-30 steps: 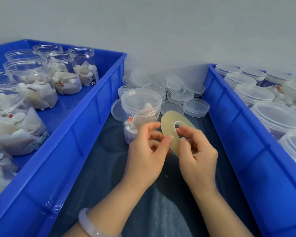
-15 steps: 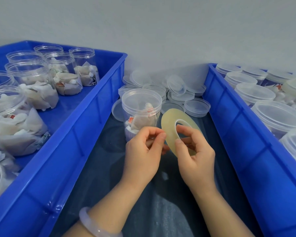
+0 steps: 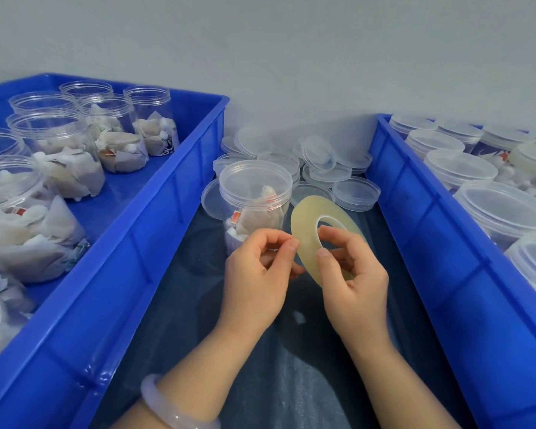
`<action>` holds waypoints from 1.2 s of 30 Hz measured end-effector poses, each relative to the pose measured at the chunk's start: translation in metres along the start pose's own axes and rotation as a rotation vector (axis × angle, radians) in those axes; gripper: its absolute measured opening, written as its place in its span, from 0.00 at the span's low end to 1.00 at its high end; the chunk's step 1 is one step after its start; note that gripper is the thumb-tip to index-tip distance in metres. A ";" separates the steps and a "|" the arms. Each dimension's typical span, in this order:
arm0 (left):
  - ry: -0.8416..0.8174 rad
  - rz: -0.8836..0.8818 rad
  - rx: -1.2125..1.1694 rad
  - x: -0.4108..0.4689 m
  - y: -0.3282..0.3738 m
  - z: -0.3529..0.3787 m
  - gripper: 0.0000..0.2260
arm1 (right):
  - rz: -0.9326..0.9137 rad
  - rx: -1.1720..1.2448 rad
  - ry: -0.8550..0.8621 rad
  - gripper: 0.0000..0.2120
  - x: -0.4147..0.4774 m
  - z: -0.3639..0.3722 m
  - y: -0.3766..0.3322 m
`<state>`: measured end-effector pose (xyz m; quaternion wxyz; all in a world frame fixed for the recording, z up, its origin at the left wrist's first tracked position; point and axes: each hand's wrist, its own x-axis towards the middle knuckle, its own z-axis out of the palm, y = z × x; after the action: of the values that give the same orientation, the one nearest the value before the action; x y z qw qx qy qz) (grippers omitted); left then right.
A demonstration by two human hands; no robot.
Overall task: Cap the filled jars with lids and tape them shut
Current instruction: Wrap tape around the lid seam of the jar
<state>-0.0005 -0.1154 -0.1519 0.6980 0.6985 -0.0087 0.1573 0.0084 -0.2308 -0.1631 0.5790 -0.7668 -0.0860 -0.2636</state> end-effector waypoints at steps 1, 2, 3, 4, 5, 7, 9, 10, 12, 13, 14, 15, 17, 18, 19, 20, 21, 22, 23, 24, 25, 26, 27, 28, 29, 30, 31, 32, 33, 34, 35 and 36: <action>-0.004 -0.008 -0.028 0.000 0.001 0.000 0.07 | 0.002 0.007 0.005 0.12 0.000 0.000 0.000; -0.010 -0.014 -0.047 0.000 0.001 0.000 0.10 | 0.001 0.012 0.012 0.12 0.000 0.000 0.000; -0.014 -0.015 -0.050 0.000 0.001 0.000 0.12 | -0.003 0.014 0.017 0.12 0.000 0.000 0.000; -0.010 -0.012 -0.043 0.000 0.001 -0.001 0.12 | -0.008 0.012 0.017 0.12 0.000 0.000 0.000; -0.002 -0.008 -0.034 0.000 0.001 -0.001 0.11 | -0.014 0.007 0.013 0.12 0.000 0.000 0.000; 0.016 0.003 -0.012 0.000 0.001 -0.002 0.10 | -0.017 -0.001 0.005 0.12 -0.001 -0.001 0.000; 0.018 0.011 0.016 0.002 0.001 -0.002 0.09 | -0.014 -0.005 0.001 0.12 -0.001 -0.001 0.001; 0.012 0.012 0.026 0.002 0.001 -0.003 0.08 | -0.012 -0.007 0.001 0.12 -0.001 -0.001 0.001; -0.002 0.018 0.049 0.003 0.001 -0.003 0.08 | -0.005 -0.009 0.004 0.12 0.000 -0.001 0.002; -0.008 0.024 0.064 0.003 0.000 -0.003 0.07 | -0.002 -0.007 0.005 0.12 0.000 0.000 0.002; -0.014 0.028 0.075 0.002 -0.001 -0.003 0.07 | 0.002 -0.003 0.005 0.12 0.000 0.000 0.002; -0.018 0.030 0.077 0.002 -0.002 -0.003 0.07 | 0.005 0.001 0.006 0.12 0.000 0.000 0.001; -0.023 0.036 0.071 0.001 -0.003 -0.003 0.05 | 0.005 0.012 0.014 0.12 0.000 0.000 0.000; -0.022 0.043 0.068 0.001 -0.002 -0.003 0.05 | 0.005 0.018 0.017 0.12 0.001 0.000 0.000; -0.017 0.049 0.058 0.001 -0.002 -0.003 0.05 | 0.006 0.023 0.021 0.12 0.001 0.000 0.000; -0.017 0.048 0.028 0.001 -0.001 -0.003 0.05 | 0.007 0.029 0.025 0.12 0.001 0.000 -0.001; -0.023 0.041 -0.008 0.001 0.000 -0.002 0.07 | 0.007 0.034 0.029 0.12 0.001 0.000 -0.001; -0.029 0.037 -0.027 0.000 0.001 -0.001 0.10 | 0.006 0.037 0.033 0.12 0.001 0.000 -0.001; -0.030 0.035 -0.025 0.000 0.002 -0.001 0.11 | 0.006 0.040 0.034 0.12 0.001 0.000 -0.001; -0.022 0.034 -0.013 -0.001 0.002 -0.001 0.12 | 0.006 0.041 0.034 0.12 0.001 0.000 -0.001; -0.009 0.030 -0.009 -0.001 0.002 0.000 0.12 | 0.007 0.039 0.030 0.12 0.000 0.000 -0.001; 0.005 0.029 -0.006 -0.001 0.002 0.000 0.11 | 0.009 0.036 0.024 0.13 0.000 0.000 -0.001; 0.016 0.032 0.004 -0.001 0.001 -0.001 0.10 | 0.008 0.032 0.013 0.13 0.000 -0.001 -0.001; 0.021 0.038 0.023 0.000 0.000 -0.001 0.08 | 0.007 0.028 -0.006 0.13 0.000 -0.001 -0.001; 0.021 0.041 0.041 0.001 0.000 -0.001 0.07 | 0.000 0.021 -0.034 0.13 0.000 -0.002 -0.001; 0.017 0.039 0.050 0.001 -0.001 -0.001 0.06 | -0.018 0.005 -0.069 0.14 -0.001 -0.002 -0.001; 0.012 0.034 0.052 0.001 -0.002 -0.001 0.05 | -0.046 -0.021 -0.108 0.14 -0.001 -0.003 -0.002; 0.009 0.032 0.056 0.001 -0.002 -0.001 0.04 | -0.075 -0.054 -0.145 0.16 -0.001 -0.003 -0.002; 0.009 0.040 0.068 0.001 -0.003 -0.001 0.04 | -0.091 -0.085 -0.176 0.18 -0.001 -0.003 -0.001; 0.005 0.054 0.090 0.001 -0.003 -0.001 0.04 | -0.086 -0.108 -0.200 0.20 -0.001 -0.003 -0.001; -0.008 0.070 0.108 0.001 -0.003 -0.002 0.04 | -0.076 -0.126 -0.216 0.20 0.000 -0.004 0.000; -0.032 0.085 0.111 0.000 -0.003 -0.002 0.03 | -0.077 -0.144 -0.223 0.19 0.001 -0.005 0.001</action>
<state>-0.0004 -0.1135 -0.1549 0.6508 0.7375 -0.0408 0.1758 0.0084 -0.2363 -0.1621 0.4988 -0.8270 -0.1602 -0.2040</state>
